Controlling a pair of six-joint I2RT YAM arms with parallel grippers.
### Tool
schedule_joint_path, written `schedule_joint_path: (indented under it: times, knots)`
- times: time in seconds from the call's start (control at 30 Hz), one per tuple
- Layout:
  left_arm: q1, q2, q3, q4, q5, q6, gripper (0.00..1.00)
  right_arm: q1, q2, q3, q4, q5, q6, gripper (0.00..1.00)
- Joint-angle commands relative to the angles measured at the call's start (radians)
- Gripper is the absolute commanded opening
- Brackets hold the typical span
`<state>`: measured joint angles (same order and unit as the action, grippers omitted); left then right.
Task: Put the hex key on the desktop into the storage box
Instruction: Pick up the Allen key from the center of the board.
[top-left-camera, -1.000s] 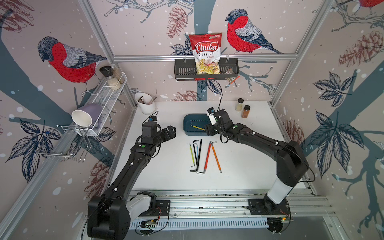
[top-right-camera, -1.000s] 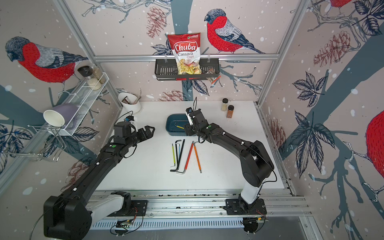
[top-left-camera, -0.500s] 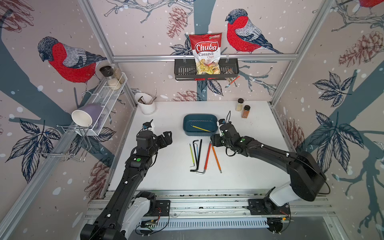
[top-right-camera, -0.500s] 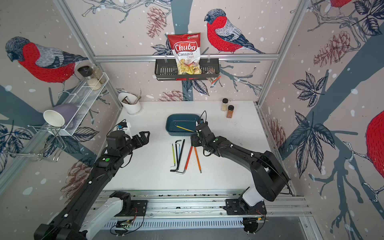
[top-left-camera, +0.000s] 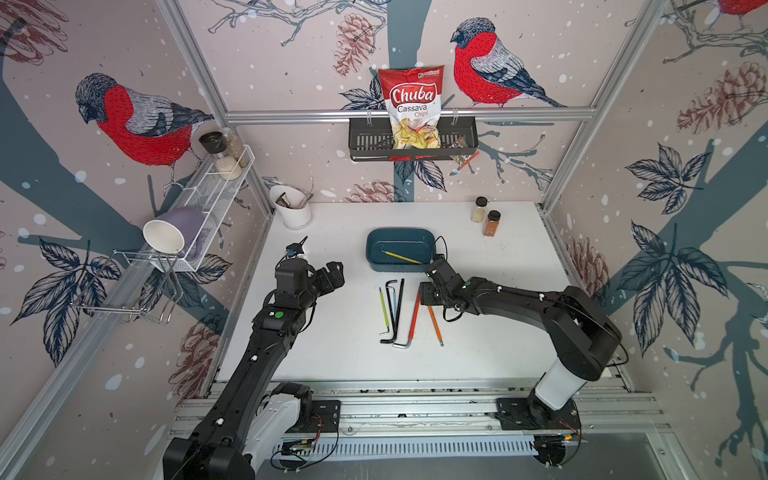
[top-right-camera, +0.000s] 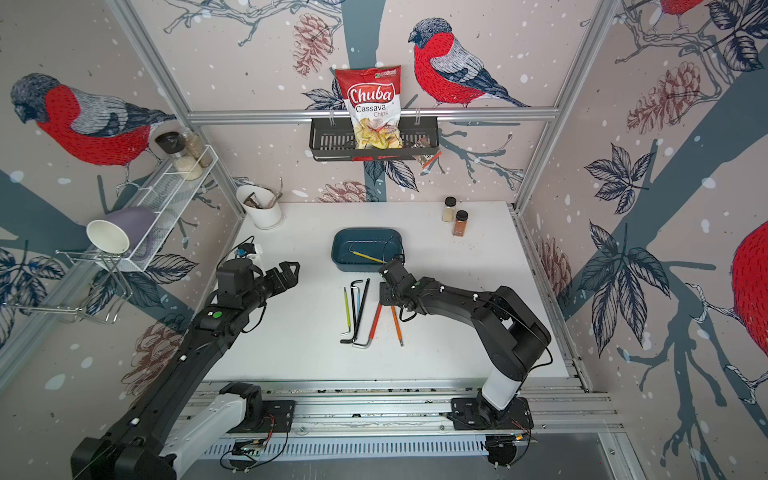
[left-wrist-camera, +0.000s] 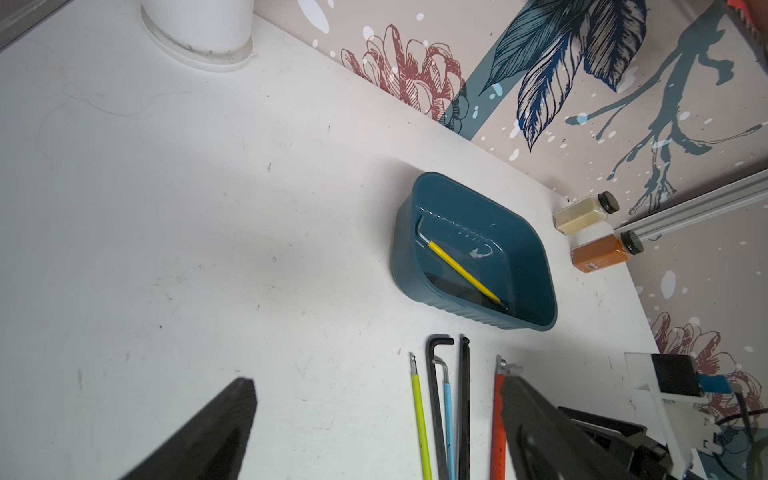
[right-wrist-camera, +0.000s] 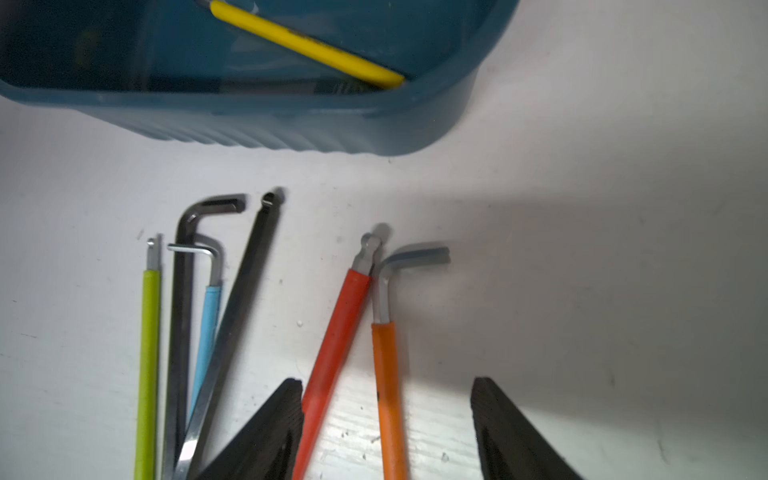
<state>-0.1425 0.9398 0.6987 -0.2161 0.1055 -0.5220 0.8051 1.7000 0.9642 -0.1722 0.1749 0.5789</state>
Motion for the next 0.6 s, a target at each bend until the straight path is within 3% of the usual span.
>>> schedule_joint_path:
  times: [0.0,0.2,0.57]
  knots:
    - [-0.002,0.026,0.018,-0.016,0.031,0.011,0.95,0.006,0.014,-0.016,-0.032,-0.009,0.018,0.69]
    - [-0.002,0.058,0.027,-0.019,0.060,0.001,0.95,0.015,0.041,-0.030,-0.068,-0.065,0.027,0.68]
    - [-0.001,0.065,0.029,-0.021,0.070,0.003,0.95,0.061,0.124,0.036,-0.168,-0.032,0.033,0.67]
